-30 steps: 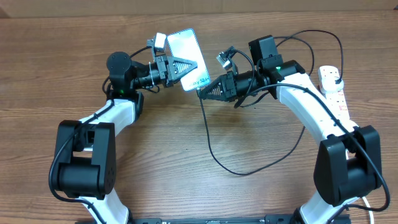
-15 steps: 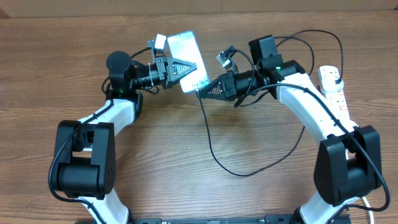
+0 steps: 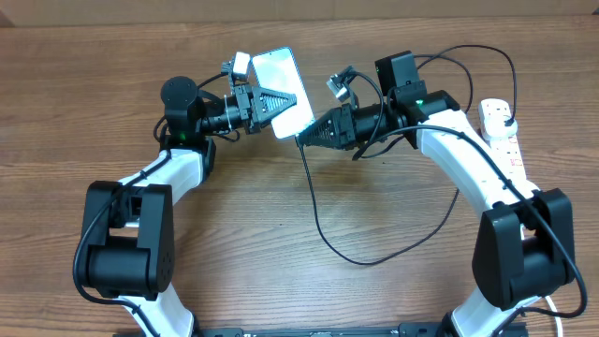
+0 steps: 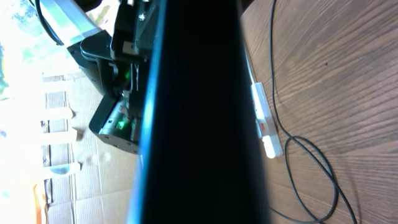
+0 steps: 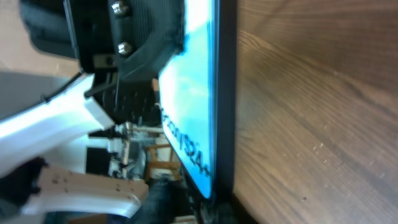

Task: Plug charger to phone and switch on socket
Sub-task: 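Keep pressing the plug into the port while the left gripper holds the phone, then open the right gripper and release the inserted plug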

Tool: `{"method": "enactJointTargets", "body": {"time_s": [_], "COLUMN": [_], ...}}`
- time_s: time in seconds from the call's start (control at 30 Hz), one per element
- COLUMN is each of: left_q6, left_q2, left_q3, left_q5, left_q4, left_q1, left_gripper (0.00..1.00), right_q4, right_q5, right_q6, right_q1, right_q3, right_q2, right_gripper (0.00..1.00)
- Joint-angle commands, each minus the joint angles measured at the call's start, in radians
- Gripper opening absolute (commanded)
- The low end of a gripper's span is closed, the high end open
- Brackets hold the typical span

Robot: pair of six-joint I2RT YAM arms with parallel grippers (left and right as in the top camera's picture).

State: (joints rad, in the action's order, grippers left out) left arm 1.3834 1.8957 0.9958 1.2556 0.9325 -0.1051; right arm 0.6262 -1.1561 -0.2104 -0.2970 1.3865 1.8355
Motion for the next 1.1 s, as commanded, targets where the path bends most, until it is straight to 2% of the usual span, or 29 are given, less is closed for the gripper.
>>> {"method": "enactJointTargets", "body": {"time_s": [0.0, 0.07, 0.2, 0.3, 0.6, 1.07], "left_q6": [-0.02, -0.027, -0.026, -0.023, -0.014, 0.008], "left_q2": [-0.026, -0.026, -0.026, -0.026, -0.026, -0.026], "left_q3": [0.019, 0.019, 0.019, 0.019, 0.019, 0.019], "left_q5": [0.026, 0.021, 0.012, -0.008, -0.018, -0.017], "left_q4": [0.007, 0.007, 0.006, -0.007, -0.044, -0.043], "left_q1": [-0.013, -0.008, 0.0, 0.0, 0.0, 0.0], "left_gripper": [0.04, 0.04, 0.04, 0.04, 0.04, 0.04], "right_q4": [-0.003, 0.013, 0.055, 0.101, 0.163, 0.157], "right_q5": [-0.056, -0.063, -0.066, -0.04, 0.164, 0.239], "right_q6": [0.04, 0.058, 0.113, 0.184, 0.248, 0.238], "right_q1": [0.032, 0.046, 0.068, 0.06, -0.066, -0.05], "right_q3": [0.0, 0.0, 0.0, 0.0, 0.0, 0.0], "right_q2": [-0.024, -0.04, -0.088, -0.13, -0.117, -0.116], "right_gripper": [0.37, 0.48, 0.61, 0.66, 0.63, 0.64]}}
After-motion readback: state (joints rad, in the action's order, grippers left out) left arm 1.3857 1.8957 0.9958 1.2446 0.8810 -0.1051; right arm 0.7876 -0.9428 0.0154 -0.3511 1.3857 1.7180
